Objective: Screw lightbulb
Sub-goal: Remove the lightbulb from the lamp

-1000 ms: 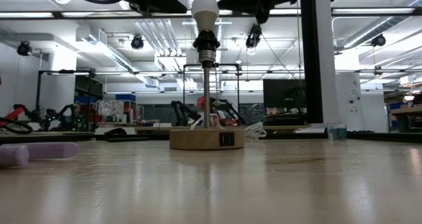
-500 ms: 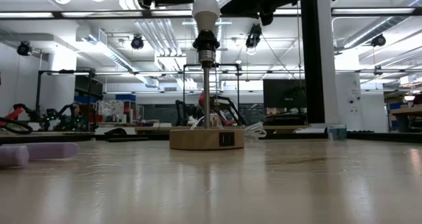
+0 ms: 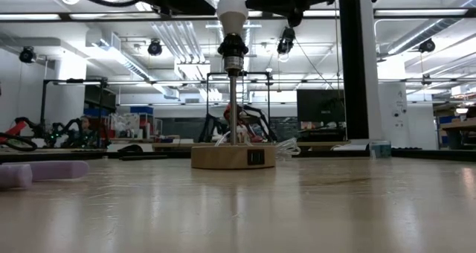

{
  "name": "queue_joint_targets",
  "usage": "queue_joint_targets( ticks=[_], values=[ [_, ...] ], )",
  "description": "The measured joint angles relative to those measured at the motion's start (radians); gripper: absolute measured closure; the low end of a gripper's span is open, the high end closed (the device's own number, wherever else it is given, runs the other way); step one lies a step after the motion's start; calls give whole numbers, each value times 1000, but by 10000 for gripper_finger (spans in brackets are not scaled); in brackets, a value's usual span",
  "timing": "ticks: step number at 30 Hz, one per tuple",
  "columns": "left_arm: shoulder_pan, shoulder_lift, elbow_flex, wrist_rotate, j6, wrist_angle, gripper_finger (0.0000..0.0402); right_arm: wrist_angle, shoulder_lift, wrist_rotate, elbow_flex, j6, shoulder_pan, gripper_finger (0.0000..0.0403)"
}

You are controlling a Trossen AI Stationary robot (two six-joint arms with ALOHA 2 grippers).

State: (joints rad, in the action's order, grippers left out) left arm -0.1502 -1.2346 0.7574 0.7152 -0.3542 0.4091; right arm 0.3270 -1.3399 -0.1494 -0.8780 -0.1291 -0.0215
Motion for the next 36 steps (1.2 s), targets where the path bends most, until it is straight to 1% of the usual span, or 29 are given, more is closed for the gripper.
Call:
queue_joint_targets(
  ticks=[2, 5, 8, 12, 16, 19, 24, 27, 30, 33, 36],
  values=[
    [8, -17, 0, -24, 6, 12, 401, 5, 0, -8, 0, 0, 0, 403],
    [9, -29, 0, -29, 1, 32, 401, -3, 0, -60, 0, 0, 1, 403],
    [2, -27, 0, -31, -1, 35, 401, -13, 2, -111, 0, -3, 1, 403],
    [-19, -16, 0, -64, -4, 28, 401, -20, 3, -153, 0, -6, 4, 403],
    [-36, -7, 0, -69, -4, 15, 401, -46, 2, -168, 0, -12, 3, 403],
    [-40, 0, 0, -46, -4, -3, 401, -52, 4, -168, 0, -17, 3, 403],
    [-42, 11, 0, 83, -3, -28, 401, -106, 18, -167, 0, -11, -3, 403],
    [-32, 11, 0, 101, -13, -29, 401, -89, 31, -135, 0, -28, -14, 403],
    [-14, 11, 0, 43, -11, -28, 401, -45, 31, -106, 0, -39, -17, 403],
    [-7, 11, 0, -34, -6, -24, 401, -21, 27, -105, 0, -46, -15, 403],
    [-7, 11, 0, -80, -7, -20, 401, -23, 19, -118, 0, -49, -7, 403]
  ],
)
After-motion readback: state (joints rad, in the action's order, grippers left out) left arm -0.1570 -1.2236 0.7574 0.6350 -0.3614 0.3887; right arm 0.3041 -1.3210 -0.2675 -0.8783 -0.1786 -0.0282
